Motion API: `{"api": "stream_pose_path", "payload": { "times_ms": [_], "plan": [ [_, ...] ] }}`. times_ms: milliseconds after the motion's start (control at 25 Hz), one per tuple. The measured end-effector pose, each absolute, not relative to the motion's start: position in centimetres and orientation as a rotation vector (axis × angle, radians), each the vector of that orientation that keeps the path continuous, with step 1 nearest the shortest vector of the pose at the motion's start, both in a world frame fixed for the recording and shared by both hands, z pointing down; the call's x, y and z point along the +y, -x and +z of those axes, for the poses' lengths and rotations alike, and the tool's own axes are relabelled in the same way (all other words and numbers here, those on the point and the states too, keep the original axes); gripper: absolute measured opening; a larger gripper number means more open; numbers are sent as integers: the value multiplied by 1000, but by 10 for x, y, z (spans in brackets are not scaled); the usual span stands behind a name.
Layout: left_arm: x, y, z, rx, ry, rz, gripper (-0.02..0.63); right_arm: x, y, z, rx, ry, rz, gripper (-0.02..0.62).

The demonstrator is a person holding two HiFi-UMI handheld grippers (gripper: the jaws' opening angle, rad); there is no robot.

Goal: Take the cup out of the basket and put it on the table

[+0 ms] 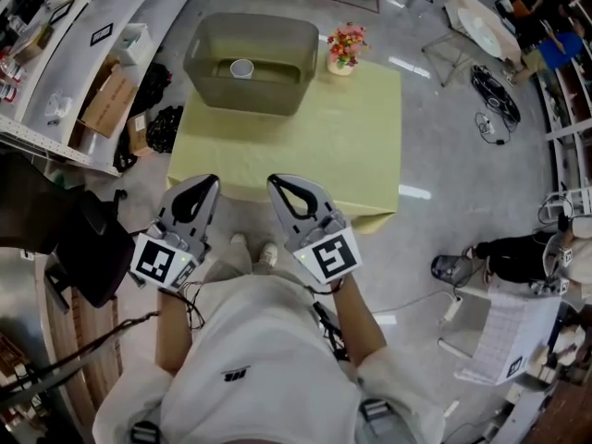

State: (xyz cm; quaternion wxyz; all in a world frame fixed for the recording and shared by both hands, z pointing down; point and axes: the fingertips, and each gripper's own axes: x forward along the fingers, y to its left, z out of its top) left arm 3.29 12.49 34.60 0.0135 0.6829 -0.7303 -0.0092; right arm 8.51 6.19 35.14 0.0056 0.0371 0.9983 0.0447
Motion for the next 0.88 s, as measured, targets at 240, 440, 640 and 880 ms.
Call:
{"api": "stream_pose_path", "payload": {
  "times_ms": [240,440,640,880],
  "plan": [
    [102,-10,346,-2268,-2139,-28,14,41,-58,353,3132,-110,138,9],
    [81,23,348,-2259,-2155,-30,14,20,-24,355,3132,-97,149,9],
    [58,57,350,-2251,-2158,-31,14,0,12,357,3124,-91,135,9],
    [37,97,352,-2231,-2165,-36,14,-20,55,360,3142,-91,138,9]
  ]
}}
